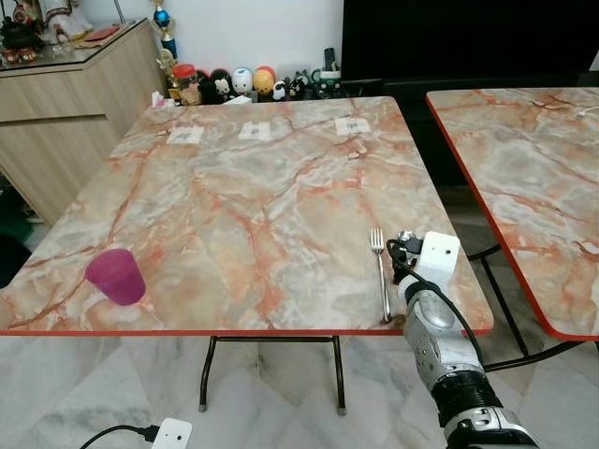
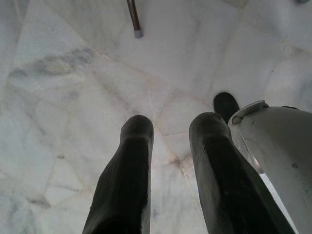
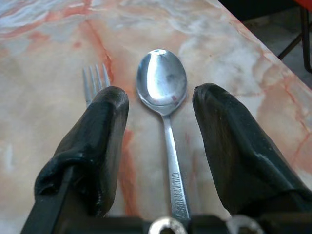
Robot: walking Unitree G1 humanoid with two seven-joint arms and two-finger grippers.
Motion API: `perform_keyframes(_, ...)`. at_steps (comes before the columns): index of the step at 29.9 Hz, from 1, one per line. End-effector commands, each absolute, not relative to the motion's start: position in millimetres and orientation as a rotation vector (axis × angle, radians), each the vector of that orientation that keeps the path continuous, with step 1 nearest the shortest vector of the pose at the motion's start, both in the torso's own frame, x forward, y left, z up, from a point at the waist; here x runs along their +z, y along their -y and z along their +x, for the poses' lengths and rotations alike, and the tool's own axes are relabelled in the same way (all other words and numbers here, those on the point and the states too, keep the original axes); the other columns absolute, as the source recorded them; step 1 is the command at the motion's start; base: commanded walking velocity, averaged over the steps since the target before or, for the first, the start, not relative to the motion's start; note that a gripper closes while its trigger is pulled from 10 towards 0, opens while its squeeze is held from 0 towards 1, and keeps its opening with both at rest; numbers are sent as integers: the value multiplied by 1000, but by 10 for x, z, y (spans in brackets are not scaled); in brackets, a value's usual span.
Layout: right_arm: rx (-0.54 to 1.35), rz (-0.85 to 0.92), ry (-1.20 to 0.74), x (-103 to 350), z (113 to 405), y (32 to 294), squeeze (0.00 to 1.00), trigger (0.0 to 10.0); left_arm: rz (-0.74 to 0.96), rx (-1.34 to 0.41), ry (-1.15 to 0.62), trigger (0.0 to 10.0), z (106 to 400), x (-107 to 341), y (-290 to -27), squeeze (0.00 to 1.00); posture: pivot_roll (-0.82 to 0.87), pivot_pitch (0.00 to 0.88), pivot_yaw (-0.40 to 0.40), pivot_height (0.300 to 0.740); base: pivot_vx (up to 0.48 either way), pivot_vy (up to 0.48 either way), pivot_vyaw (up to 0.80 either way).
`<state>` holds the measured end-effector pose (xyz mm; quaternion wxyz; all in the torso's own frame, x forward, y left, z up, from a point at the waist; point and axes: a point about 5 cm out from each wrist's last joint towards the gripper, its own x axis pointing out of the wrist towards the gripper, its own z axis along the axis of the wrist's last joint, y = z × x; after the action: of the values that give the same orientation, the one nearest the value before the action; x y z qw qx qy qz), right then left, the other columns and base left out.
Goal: Setting the table
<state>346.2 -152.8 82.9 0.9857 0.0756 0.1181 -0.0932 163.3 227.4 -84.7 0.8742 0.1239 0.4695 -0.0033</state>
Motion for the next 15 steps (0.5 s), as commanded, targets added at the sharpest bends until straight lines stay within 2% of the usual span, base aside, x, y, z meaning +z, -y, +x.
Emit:
perform_keyframes(1,-196,160,-270,783,3453,1542,0,10000,256,1,-1000,10000,1587,-859,-2318,0,-117,31,75,740,0,0,0)
perform_keyframes(6,-157,211,-319,728,3472,1511,0,10000,251,5,-1002,10000,1590,-857,-2322,0,-111,38,75,740,0,0,0)
perform_keyframes(15,-145,178,-363,677,3487,1508,0,10000,247,19,-1004,10000,1570,-860,-2343,0,-97,49,74,740,0,0,0)
